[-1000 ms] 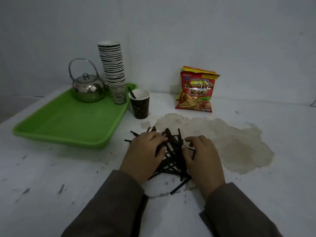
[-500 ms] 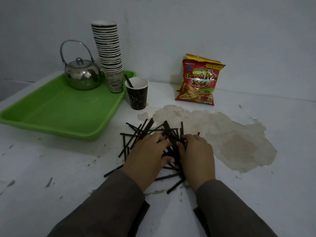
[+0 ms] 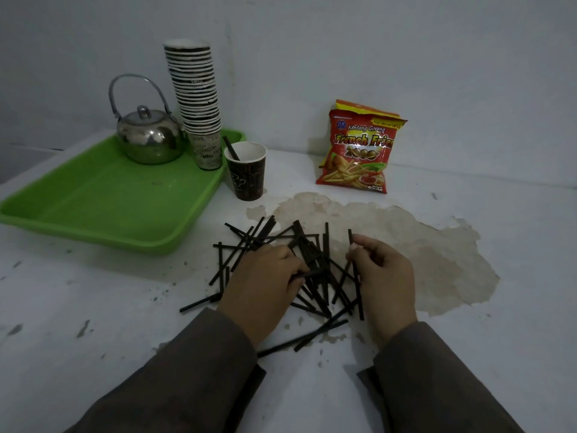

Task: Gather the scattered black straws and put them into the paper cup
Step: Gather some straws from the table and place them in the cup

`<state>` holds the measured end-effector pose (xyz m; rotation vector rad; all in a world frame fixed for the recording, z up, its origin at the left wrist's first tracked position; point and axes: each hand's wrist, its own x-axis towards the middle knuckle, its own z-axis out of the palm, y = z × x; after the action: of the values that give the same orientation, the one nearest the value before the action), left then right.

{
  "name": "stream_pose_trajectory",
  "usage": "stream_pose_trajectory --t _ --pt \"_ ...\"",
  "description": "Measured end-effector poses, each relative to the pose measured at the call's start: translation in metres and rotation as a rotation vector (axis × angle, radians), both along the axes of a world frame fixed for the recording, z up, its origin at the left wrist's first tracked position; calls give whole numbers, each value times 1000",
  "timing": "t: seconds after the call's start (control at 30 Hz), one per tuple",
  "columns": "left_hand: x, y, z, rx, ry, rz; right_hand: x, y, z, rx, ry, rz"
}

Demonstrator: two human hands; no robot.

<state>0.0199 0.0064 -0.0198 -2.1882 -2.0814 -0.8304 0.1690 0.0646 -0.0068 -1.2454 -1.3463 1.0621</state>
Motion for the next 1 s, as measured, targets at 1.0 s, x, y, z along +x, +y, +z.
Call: stream_pose_trajectory --t 1.0 --pt "-34 -12 45 328 -1303 128 -14 -24 5 781 -753 431"
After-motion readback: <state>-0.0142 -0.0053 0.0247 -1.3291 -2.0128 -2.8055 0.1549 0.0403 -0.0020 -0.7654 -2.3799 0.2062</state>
